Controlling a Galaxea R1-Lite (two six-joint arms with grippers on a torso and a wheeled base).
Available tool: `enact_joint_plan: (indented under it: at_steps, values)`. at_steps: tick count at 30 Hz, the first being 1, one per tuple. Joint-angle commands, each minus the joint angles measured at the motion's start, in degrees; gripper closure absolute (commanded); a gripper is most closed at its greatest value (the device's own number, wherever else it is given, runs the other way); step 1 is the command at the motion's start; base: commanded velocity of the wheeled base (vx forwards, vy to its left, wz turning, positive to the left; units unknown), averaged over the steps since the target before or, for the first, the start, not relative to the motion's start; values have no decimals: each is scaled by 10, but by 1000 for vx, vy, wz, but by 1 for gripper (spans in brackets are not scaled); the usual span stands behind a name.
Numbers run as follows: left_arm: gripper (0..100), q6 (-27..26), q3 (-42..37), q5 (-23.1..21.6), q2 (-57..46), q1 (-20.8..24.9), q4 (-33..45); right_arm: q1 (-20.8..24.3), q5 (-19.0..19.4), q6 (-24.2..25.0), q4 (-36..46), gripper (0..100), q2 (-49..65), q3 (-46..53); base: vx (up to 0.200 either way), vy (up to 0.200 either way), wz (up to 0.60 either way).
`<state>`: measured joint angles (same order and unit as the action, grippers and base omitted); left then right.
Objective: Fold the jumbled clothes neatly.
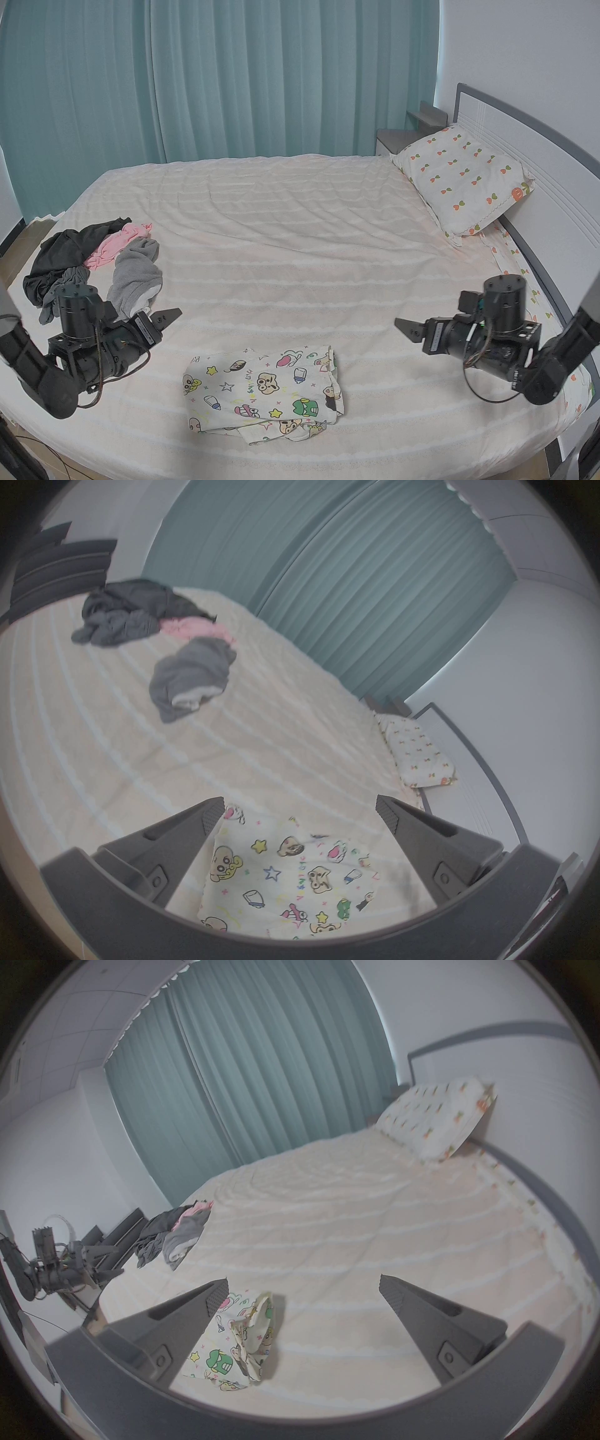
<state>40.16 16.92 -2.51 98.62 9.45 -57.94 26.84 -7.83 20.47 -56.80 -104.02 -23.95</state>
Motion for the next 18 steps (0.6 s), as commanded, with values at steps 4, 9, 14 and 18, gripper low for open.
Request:
enact_joint_plan:
  at_steps: [4, 9, 14, 18]
  values:
    - [0, -66, -14, 248, -480, 190, 296, -28, -226, -139, 168, 0, 494, 150, 0, 0, 0]
    - [0, -68, -2, 320, -594, 193, 433, -124, -224, -142, 252, 0, 618, 177, 0, 0, 0]
    - [0, -125, 2, 363, -668, 116, 476, -197, -217, -194, 282, 0, 726, 210, 0, 0, 0]
    - [0, -230, 0, 361, -758, 31, 492, -251, -167, -229, 346, 0, 807, 207, 0, 0, 0]
